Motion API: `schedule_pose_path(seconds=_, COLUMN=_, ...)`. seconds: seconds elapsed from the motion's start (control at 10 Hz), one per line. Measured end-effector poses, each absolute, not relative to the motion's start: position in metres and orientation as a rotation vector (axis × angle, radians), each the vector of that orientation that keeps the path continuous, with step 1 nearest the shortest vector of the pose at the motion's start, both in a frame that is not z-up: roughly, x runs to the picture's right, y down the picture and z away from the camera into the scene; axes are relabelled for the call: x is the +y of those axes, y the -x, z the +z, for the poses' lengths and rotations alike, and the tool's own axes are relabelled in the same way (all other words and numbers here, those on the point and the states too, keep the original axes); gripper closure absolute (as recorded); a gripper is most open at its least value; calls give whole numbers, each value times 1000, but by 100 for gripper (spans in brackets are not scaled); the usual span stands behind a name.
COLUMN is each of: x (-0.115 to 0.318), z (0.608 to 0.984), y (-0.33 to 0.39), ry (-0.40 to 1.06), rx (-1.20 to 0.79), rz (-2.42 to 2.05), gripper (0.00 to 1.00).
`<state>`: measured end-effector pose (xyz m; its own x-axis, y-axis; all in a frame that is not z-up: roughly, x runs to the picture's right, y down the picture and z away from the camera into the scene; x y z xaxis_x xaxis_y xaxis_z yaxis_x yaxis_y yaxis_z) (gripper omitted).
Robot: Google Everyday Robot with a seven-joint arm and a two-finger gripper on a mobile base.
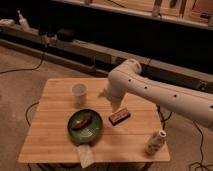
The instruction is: Move the arm in a circular motion
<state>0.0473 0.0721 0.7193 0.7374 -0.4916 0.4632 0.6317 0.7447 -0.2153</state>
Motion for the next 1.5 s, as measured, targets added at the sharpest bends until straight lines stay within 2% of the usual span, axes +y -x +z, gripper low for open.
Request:
schedule_pose_path(seconds=0.5, x=112, z=659, y=-140, ry=453, rx=-489, rz=-504, gripper=35)
schedule_pose_path(seconds=0.7, x=116, z=650, y=-182, ry=461, rx=-461, rz=-444, gripper=35)
schedule_pose_path(seconds=1.1, x=80, z=680, y=-316, ry=399, rx=-232, rz=-175, gripper=35)
schedule_pose_path(seconds=1.3, x=53, z=709, y=-348, ry=364, rx=-136, rz=-79, gripper=35)
schedule_pose_path(seconds=1.5, x=11, z=749, y=-348, ry=311, rx=-54, rz=-44, gripper=35)
